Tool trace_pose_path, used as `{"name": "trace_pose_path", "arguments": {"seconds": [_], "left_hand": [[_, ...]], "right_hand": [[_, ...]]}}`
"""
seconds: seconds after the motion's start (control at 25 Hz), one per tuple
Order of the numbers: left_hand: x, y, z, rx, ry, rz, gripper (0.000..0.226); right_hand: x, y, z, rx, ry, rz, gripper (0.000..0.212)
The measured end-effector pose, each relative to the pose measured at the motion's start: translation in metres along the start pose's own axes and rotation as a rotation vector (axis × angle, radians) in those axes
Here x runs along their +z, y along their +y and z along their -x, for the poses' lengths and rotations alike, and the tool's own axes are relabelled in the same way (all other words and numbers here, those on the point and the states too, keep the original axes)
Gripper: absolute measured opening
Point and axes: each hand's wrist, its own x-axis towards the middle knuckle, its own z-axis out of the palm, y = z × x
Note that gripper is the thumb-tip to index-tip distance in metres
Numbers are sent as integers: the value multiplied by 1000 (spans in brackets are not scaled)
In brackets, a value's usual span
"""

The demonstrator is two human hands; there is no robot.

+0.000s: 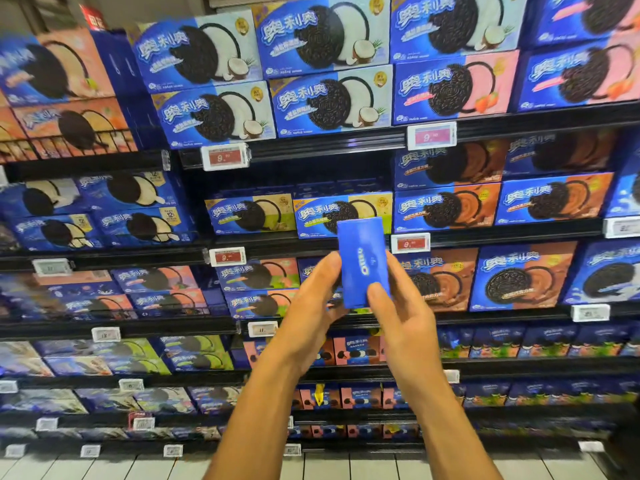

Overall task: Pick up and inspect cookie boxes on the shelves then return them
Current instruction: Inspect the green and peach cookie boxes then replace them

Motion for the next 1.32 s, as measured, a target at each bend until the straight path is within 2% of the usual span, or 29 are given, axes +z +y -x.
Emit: {"name": "trace_pose_path", "arguments": {"seconds": [0.16,0.24,0.36,0.44,0.56,0.72,0.8,0.96,1.08,1.24,1.32], "left_hand": [[-12,-9,-3,8,105,270,60],[-24,-14,-3,17,75,381,59],[-45,-22,0,25,-33,606,56],[-54,-26,3,24,-129,715,58],[-61,-33,4,38,-273,785,61],[-63,-44,3,32,-388,848,65],[-62,-47,5,5,-314,827,63],[-67,-46,6,-20,117,575,55],[-66,-42,7,40,305,415,53],[-63,-43,18,103,306,479,45],[-63,-45,25,100,315,497,48]], "right_hand": [[-1,-3,0,30,-115,55,46],[-8,-4,-2,32,-60,63,44],[-28,2,-11,27,183,84,38],[-43,7,-17,68,283,89,43],[-55,14,-20,149,302,78,46],[-53,18,-17,169,205,-14,53],[-51,18,-14,145,201,7,52],[-54,13,-10,122,283,-1,48],[-55,9,-8,134,317,-2,60],[-49,9,-3,151,284,23,59],[-48,11,0,160,273,20,60]]}}
